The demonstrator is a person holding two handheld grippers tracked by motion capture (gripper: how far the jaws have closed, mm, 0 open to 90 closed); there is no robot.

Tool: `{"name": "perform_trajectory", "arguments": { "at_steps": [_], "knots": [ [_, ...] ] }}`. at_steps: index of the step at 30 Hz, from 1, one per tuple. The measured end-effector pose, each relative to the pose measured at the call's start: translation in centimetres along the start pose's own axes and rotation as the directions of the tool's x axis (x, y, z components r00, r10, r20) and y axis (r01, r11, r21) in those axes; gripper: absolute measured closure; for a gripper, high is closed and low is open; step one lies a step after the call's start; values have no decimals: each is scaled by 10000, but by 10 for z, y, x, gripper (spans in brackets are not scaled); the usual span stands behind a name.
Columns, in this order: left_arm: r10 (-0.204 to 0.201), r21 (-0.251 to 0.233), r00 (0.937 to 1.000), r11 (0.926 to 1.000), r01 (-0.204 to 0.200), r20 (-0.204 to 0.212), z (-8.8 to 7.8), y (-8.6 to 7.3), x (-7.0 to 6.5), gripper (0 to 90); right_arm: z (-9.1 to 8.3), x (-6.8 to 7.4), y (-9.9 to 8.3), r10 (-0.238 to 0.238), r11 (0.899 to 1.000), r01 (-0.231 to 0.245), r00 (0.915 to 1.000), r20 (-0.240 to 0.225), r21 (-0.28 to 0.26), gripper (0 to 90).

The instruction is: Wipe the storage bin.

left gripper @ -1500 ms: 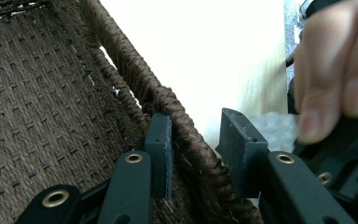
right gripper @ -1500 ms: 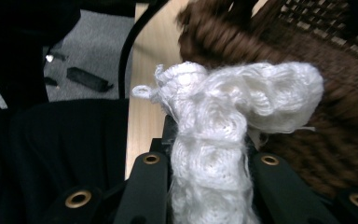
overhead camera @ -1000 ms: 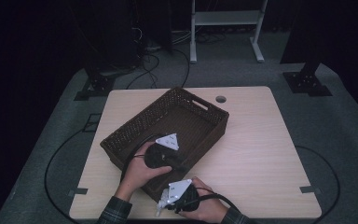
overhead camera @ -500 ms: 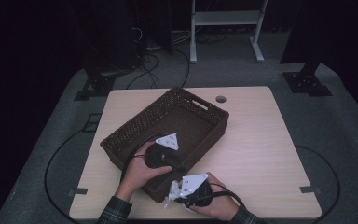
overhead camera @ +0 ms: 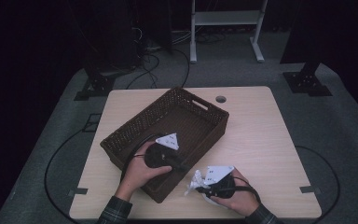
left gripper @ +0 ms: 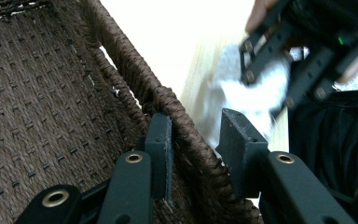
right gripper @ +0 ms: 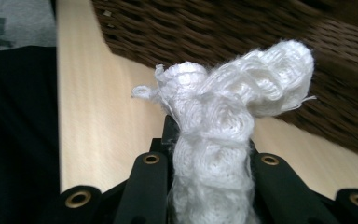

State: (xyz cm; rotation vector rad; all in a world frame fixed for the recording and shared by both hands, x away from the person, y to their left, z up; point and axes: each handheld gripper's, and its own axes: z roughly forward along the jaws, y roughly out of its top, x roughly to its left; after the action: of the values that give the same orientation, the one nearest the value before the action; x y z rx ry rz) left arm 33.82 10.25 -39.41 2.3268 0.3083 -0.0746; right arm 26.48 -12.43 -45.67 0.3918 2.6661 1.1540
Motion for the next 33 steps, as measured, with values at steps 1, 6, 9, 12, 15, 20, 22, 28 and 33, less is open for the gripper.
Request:
{"name": "perform_trajectory", "arguments": {
  "at_steps": [1, 6, 9, 12, 15, 20, 22, 28, 33],
  "knots": [
    [-10, 31, 10000, 10000, 9, 11, 0, 0, 0, 644, -3, -3, -3, 62, 10000, -63, 9999, 122, 15, 744],
    [-3, 29, 10000, 10000, 3, 3, 0, 0, 0, 643, -17, -15, -15, 496, 9987, -499, 9972, 568, 54, 744],
    [-8, 26, 10000, 10000, 8, 17, 0, 0, 0, 643, -26, -22, -23, 771, 9969, -779, 9932, 878, 54, 743],
    [-2, 23, 10000, 10000, 2, 18, 0, 0, 0, 643, -34, -30, -32, 1097, 9938, -1109, 9872, 1153, 37, 743],
    [2, 10, 10000, 10000, -2, -3, 0, 0, 0, 639, -43, -40, -43, 1370, 9903, -1391, 9783, 1552, 27, 743],
    [100, 92, 9999, 9999, -100, 29, -1, 2, -1, 568, -54, -51, -54, 1722, 9847, -1741, 9661, 1926, -72, 743],
    [59, 75, 10000, 10000, -60, 69, -2, 2, -2, 511, -57, -54, -57, 1913, 9812, -1925, 9602, 2034, -136, 743],
    [9, -311, 9996, 9995, -18, -268, -15, 1, -1, 414, -63, -59, -64, 2086, 9775, -2105, 9521, 2236, -154, 743],
    [48, -589, 9990, 9982, -75, -453, -33, -4, -6, 463, -65, -61, -65, 2059, 9780, -2079, 9516, 2280, -157, 743]
  ]
}}
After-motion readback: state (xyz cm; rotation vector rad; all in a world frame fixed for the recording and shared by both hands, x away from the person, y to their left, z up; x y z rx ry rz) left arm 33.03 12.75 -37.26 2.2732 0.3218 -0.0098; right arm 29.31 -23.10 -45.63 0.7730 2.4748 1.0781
